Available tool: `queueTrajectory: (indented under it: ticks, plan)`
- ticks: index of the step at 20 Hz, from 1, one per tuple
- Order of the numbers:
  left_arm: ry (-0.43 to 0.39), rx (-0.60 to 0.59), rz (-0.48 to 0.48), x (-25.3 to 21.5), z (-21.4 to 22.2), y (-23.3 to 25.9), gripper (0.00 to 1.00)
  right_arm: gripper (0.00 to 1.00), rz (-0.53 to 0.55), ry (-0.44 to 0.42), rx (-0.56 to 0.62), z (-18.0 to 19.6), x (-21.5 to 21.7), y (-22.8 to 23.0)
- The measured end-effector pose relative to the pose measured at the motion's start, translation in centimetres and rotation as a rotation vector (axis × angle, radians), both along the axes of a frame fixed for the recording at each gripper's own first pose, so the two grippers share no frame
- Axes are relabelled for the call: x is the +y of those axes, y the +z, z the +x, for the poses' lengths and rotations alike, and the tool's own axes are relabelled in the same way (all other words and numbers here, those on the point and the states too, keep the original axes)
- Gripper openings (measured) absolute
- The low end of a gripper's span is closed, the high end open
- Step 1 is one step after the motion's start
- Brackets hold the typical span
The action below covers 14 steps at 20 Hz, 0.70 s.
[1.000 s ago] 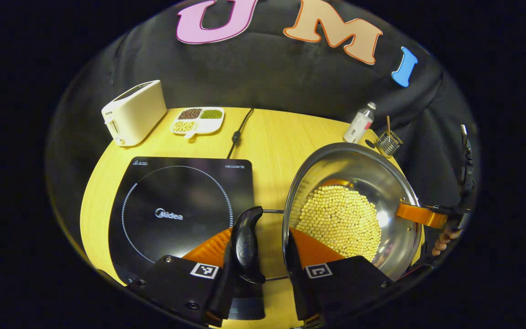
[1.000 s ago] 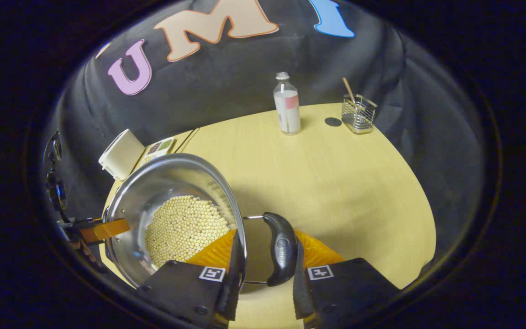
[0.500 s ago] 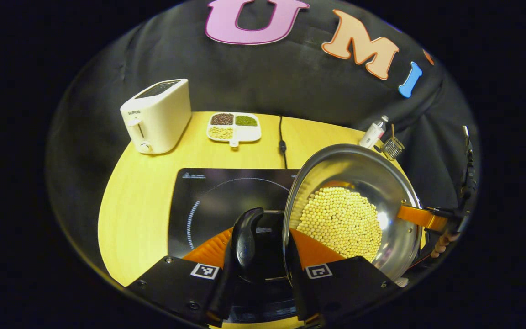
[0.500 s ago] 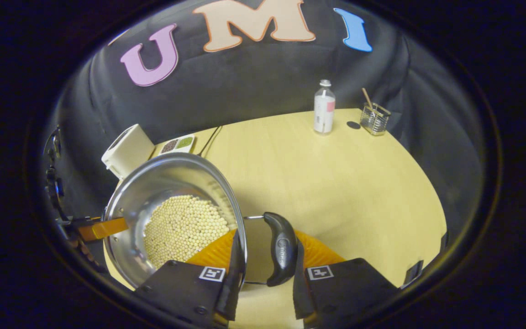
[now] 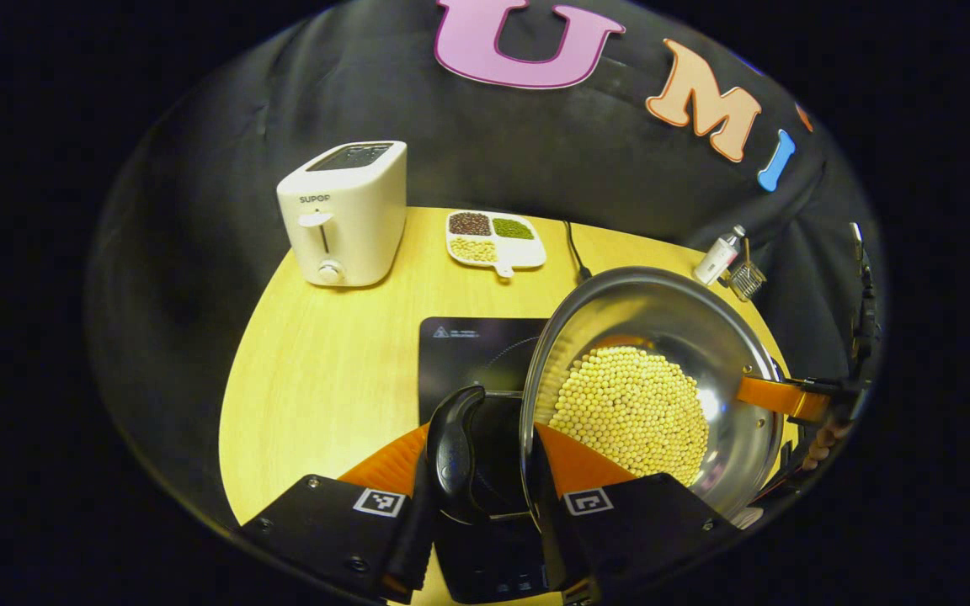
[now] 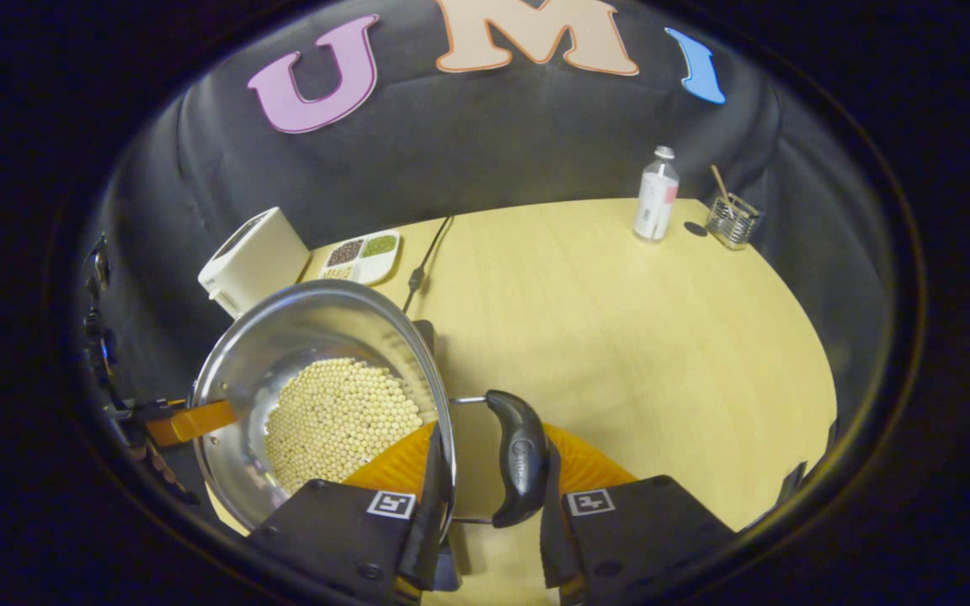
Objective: First push the handle of the pot to place it horizontally, then grasp the pot with both hands and set it on the induction cooktop.
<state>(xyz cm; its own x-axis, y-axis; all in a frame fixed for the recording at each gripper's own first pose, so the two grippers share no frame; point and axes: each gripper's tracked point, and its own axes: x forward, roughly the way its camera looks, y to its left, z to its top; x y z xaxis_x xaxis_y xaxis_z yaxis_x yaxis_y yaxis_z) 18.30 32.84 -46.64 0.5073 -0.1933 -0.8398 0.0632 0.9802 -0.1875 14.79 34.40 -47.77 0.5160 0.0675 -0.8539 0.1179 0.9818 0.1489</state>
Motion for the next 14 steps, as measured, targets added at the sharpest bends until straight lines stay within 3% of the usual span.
queueTrajectory:
  ticks: [9, 10, 12, 14]
  plan:
    - [0.019, 0.000, 0.016, 2.6, 0.1, -0.9, 0.54, 0.50, 0.009, 0.024, 0.030, 0.8, 2.8, -1.4]
    - [0.019, -0.004, 0.018, 2.8, 0.3, -0.9, 0.54, 0.45, 0.011, 0.024, 0.034, 1.0, 3.0, -1.5]
    - [0.022, 0.003, 0.028, 3.0, 0.6, -1.5, 0.54, 0.45, 0.014, 0.022, 0.045, 1.0, 3.2, -1.9]
    - [0.024, 0.008, 0.053, 3.1, 0.5, -1.8, 0.61, 0.53, -0.010, 0.023, 0.047, 1.0, 2.7, -2.1]
